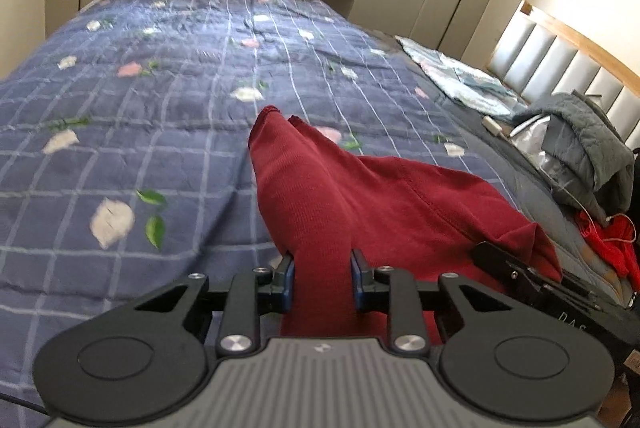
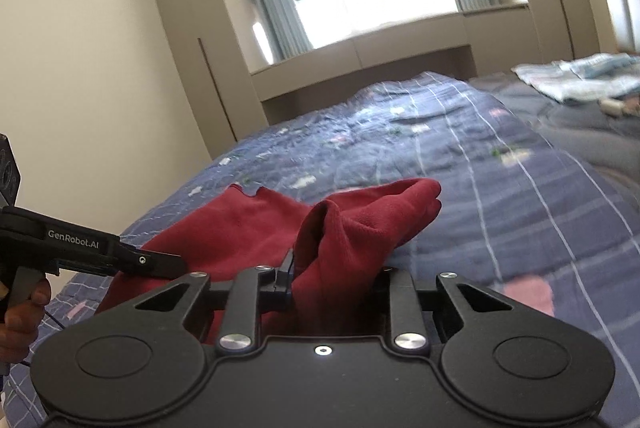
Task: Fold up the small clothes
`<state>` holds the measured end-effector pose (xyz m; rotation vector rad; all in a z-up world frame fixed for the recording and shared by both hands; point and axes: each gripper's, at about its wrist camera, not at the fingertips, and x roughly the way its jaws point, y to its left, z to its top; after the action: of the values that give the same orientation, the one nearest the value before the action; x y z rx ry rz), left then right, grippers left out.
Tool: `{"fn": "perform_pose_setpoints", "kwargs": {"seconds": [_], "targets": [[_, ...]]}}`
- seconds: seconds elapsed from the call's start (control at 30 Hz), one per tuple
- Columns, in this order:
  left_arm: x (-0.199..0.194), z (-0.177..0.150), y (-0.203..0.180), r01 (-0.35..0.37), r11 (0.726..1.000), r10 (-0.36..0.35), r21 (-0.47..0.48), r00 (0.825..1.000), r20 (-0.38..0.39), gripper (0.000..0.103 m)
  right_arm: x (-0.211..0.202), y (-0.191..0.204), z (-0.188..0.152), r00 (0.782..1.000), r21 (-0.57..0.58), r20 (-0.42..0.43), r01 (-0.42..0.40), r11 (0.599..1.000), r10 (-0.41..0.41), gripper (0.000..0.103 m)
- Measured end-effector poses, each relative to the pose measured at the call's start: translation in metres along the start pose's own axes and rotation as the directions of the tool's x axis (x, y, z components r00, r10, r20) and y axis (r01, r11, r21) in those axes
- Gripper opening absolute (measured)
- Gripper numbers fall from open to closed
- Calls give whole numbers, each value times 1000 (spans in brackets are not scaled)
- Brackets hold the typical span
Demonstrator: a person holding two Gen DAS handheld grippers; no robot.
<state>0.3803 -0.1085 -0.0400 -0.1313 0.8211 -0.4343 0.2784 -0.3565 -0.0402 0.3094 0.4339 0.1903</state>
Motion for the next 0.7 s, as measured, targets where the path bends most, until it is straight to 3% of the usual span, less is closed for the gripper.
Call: {"fn": "perform_pose_setpoints", "kwargs": {"seconds": [0.3,0.7], "targets": [[-30,23,56,-112,993,114,-31,990,87,28,52,68,25,997,-101,26,-75,992,78,26],[-39,20,149,-191,975,203,-112,974,104,29,126,140,9,989,-132,-42,-148,980,144,26]]}}
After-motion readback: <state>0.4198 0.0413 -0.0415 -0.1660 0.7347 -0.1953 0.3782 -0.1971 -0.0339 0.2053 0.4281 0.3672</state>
